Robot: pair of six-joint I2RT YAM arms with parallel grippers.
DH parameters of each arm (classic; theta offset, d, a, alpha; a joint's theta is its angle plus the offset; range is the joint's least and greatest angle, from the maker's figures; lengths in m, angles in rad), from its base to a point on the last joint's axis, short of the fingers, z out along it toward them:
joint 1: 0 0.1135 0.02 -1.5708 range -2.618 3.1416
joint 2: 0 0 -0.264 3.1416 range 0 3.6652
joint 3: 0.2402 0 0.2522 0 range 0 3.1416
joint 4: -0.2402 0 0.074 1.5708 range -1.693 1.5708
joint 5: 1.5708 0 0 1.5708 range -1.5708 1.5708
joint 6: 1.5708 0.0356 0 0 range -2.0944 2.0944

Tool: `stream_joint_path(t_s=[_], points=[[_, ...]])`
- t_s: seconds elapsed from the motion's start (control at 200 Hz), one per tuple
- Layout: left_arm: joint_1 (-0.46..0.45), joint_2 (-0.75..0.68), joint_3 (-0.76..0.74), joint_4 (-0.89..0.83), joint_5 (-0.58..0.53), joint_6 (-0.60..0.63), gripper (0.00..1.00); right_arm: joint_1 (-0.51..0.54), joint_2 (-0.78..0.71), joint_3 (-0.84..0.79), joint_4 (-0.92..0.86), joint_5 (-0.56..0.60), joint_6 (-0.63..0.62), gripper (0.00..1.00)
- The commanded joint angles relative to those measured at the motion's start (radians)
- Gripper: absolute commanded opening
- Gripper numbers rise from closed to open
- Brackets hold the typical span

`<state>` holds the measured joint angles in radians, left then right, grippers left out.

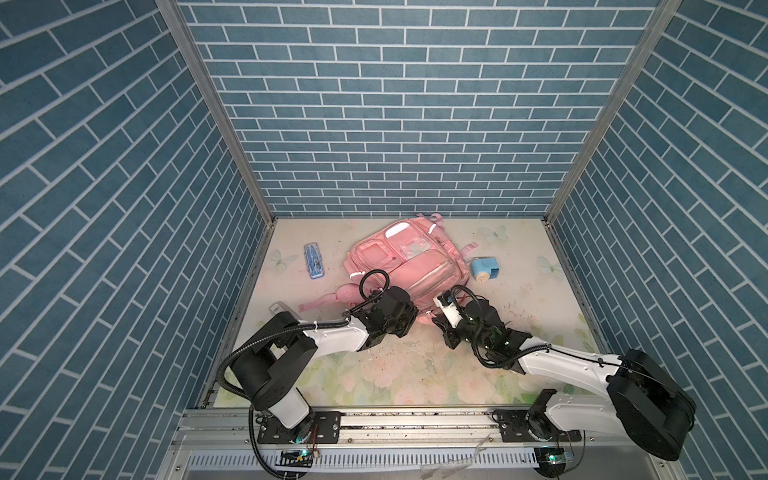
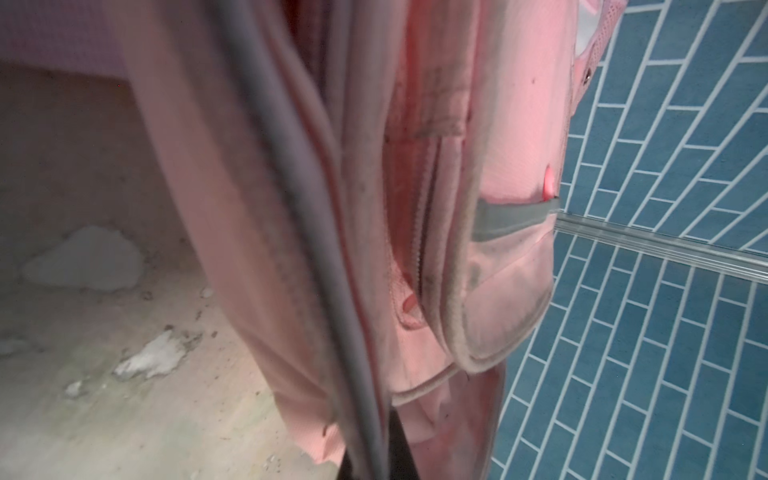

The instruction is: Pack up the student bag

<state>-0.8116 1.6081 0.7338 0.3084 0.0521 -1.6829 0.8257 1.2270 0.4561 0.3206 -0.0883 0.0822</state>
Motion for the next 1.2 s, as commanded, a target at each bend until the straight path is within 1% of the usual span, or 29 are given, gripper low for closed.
stream_joint_path(t_s=[0.0,0.03,0.08,0.15,0.205,0.295,0.335,0.405,0.47,0.5,0.555,0.64,0.69,0.84,0.93,1.04,1.085,1.14,1.17,1.195], points=[[0.033,-0.036,-0.05,0.063,-0.002,0.031,0.0,0.004,-0.077,-0.005,0.018,0.093,-0.004,0.0],[0.046,-0.057,-0.067,0.064,0.01,0.06,0.0,-0.014,-0.09,-0.006,-0.002,0.104,-0.005,0.0],[0.071,-0.084,-0.079,0.068,0.047,0.143,0.0,-0.062,-0.108,-0.011,-0.027,0.084,0.01,0.0],[0.111,-0.108,-0.075,-0.004,0.126,0.237,0.0,-0.132,-0.125,-0.019,-0.047,0.051,0.033,0.0],[0.151,-0.121,-0.087,-0.025,0.198,0.295,0.0,-0.17,-0.134,-0.026,-0.044,0.054,0.043,0.0],[0.214,-0.157,-0.106,-0.085,0.263,0.381,0.0,-0.243,-0.137,-0.026,-0.033,0.042,0.058,0.0],[0.24,-0.173,-0.108,-0.112,0.289,0.426,0.0,-0.285,-0.138,-0.023,-0.025,0.023,0.074,0.0],[0.291,-0.195,-0.088,-0.2,0.333,0.528,0.0,-0.366,-0.129,-0.022,0.005,-0.052,0.099,0.0],[0.334,-0.203,-0.054,-0.294,0.367,0.627,0.0,-0.395,-0.115,-0.015,0.025,-0.088,0.089,0.0],[0.356,-0.202,-0.042,-0.324,0.385,0.67,0.0,-0.396,-0.108,-0.007,0.029,-0.101,0.066,0.0],[0.393,-0.191,-0.012,-0.387,0.418,0.738,0.0,-0.395,-0.087,0.014,0.026,-0.16,0.031,0.0],[0.442,-0.171,0.041,-0.473,0.421,0.837,0.0,-0.395,-0.057,0.026,0.042,-0.254,0.008,0.0],[0.467,-0.159,0.066,-0.492,0.428,0.868,0.0,-0.387,-0.044,0.028,0.044,-0.274,0.01,0.0],[0.542,-0.122,0.125,-0.525,0.433,0.93,0.0,-0.318,-0.033,0.035,0.033,-0.226,0.018,0.0],[0.587,-0.076,0.19,-0.553,0.427,0.974,0.0,-0.259,-0.03,0.032,0.048,-0.216,0.023,0.0],[0.603,-0.033,0.26,-0.573,0.424,0.975,0.0,-0.19,-0.017,0.03,0.078,-0.184,0.041,0.0],[0.601,-0.036,0.259,-0.565,0.421,0.938,0.18,-0.174,-0.005,0.031,0.084,-0.169,0.049,0.0],[0.594,-0.062,0.231,-0.56,0.393,0.873,0.25,-0.163,0.011,0.034,0.09,-0.155,0.062,0.0],[0.588,-0.087,0.21,-0.551,0.372,0.838,0.3,-0.159,0.021,0.035,0.093,-0.153,0.065,0.0],[0.578,-0.113,0.187,-0.541,0.352,0.815,0.36,-0.156,0.027,0.035,0.097,-0.153,0.066,0.0]])
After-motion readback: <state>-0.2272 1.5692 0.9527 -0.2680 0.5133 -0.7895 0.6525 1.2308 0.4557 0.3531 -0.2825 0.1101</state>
